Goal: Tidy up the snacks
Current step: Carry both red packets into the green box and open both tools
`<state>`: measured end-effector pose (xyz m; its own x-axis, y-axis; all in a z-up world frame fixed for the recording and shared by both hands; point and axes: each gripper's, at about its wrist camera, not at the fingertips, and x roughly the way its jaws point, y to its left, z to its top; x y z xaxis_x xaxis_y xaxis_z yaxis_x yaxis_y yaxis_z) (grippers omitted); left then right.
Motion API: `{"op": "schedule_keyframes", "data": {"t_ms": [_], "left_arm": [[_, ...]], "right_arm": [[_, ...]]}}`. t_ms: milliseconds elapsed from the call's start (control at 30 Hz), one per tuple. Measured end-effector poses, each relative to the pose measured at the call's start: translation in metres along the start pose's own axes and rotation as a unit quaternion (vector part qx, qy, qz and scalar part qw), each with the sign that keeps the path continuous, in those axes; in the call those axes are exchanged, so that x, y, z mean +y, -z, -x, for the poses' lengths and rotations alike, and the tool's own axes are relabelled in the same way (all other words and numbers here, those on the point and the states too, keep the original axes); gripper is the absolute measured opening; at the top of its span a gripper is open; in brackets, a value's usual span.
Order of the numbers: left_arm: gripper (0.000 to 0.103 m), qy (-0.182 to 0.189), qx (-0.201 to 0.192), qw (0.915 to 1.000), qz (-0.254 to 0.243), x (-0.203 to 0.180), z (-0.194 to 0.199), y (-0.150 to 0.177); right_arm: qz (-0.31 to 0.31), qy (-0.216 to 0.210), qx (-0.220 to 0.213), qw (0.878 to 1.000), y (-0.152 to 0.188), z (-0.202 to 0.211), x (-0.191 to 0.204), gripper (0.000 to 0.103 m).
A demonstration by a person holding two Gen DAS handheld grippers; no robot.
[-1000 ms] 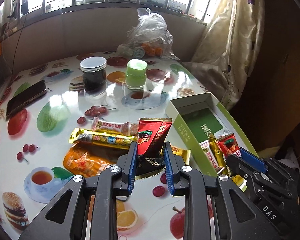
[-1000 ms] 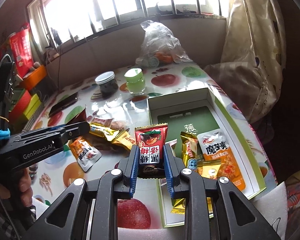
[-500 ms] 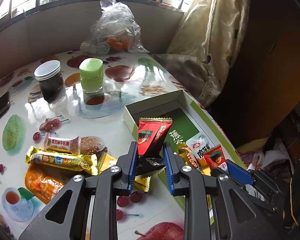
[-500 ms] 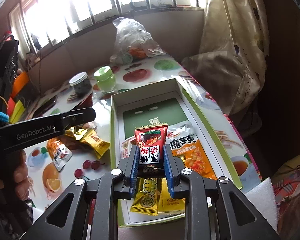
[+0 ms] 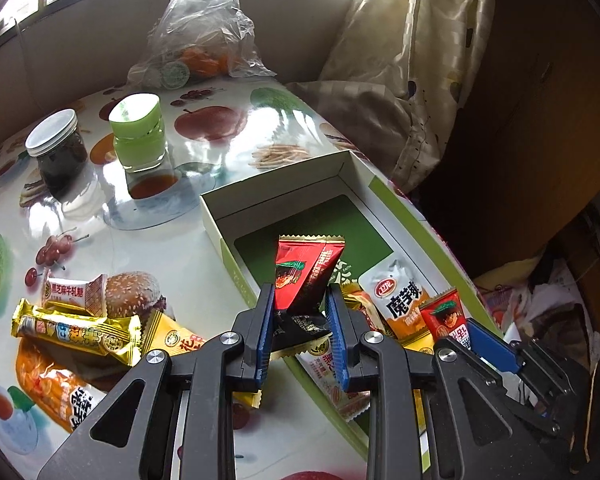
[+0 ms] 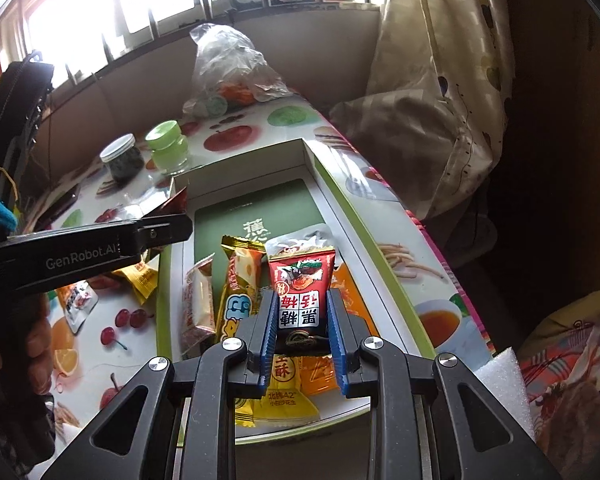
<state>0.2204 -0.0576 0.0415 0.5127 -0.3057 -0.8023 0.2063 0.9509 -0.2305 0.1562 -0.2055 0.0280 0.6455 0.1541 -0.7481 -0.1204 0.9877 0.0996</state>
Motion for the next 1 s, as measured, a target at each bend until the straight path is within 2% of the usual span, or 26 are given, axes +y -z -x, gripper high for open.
{"op": "schedule_keyframes", "data": {"t_ms": [333, 567, 1000], "left_arm": [[0.027, -0.004, 0.008, 1.0, -0.001, -0.003, -0.007, -0.002], [0.031, -0.002, 0.014, 0.9999, -0.005, -0.006, -0.011, -0.002], [0.039, 0.008, 0.015, 0.9998, -0.008, -0.008, -0.008, 0.001]], "right_arm": [[0.002, 0.018, 0.003, 1.0, 0.004, -0.006, -0.005, 0.023], [-0.005, 0.021, 0.006, 1.0, 0.005, -0.008, -0.009, 0.023], [-0.014, 0.028, 0.003, 0.999, 0.005, -0.005, -0.011, 0.036]]}}
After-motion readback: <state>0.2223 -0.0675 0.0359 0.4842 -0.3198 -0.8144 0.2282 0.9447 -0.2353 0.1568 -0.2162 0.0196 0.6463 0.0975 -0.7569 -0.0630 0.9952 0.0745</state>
